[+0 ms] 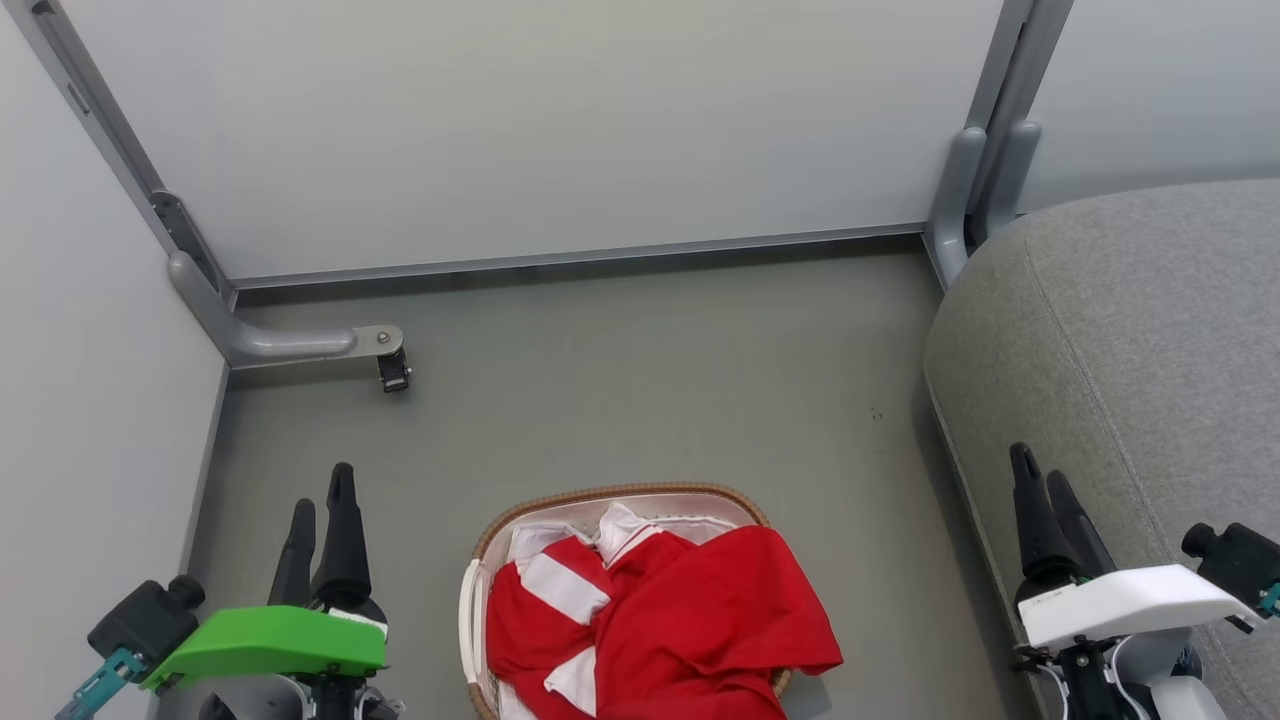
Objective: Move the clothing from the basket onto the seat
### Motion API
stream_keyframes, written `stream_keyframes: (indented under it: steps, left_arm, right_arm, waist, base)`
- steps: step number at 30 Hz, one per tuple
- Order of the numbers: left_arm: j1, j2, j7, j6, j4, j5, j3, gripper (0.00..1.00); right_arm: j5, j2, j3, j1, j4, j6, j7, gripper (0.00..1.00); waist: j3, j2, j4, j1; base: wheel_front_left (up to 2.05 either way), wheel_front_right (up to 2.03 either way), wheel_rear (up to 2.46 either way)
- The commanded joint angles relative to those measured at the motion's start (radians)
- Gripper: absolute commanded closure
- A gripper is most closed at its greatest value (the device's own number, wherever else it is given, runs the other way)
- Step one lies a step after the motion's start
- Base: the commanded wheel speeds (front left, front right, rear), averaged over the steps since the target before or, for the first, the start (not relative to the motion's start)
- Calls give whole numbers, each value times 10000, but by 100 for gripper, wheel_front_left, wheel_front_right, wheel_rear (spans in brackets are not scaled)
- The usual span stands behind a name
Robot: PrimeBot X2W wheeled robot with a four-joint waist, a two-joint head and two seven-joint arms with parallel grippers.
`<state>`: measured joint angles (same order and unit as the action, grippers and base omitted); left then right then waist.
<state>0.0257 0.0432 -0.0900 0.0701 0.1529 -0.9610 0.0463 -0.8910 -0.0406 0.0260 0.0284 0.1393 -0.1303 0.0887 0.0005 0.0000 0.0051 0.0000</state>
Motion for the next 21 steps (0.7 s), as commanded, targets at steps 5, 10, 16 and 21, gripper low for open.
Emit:
stream_keyframes:
  steps: [5, 10, 16, 21]
  left_arm:
    - [-94, 66, -214, -133, -159, 1004, 155, 0]
    - [-149, 70, -364, -198, -53, 1786, 285, 0]
    - [-209, 74, -529, -267, 169, 2590, 428, 0]
    - [-229, 77, -657, -312, 322, 3248, 548, 0]
  right_arm:
    - [993, -73, -165, -55, -201, -3, 232, 0]
    - [1731, -79, -270, -129, -190, -4, 371, 0]
    - [2627, -84, -382, -110, 15, -4, 544, 0]
    - [3235, -86, -454, -106, 107, -4, 669, 0]
  waist:
    - [-6, 0, 5, 0]
    - [-11, 0, 6, 0]
    - [-18, 0, 4, 0]
    - [-25, 0, 9, 0]
  base:
    - [0, 0, 0]
    - [0, 0, 0]
    - [0, 0, 0]
    - [0, 0, 0]
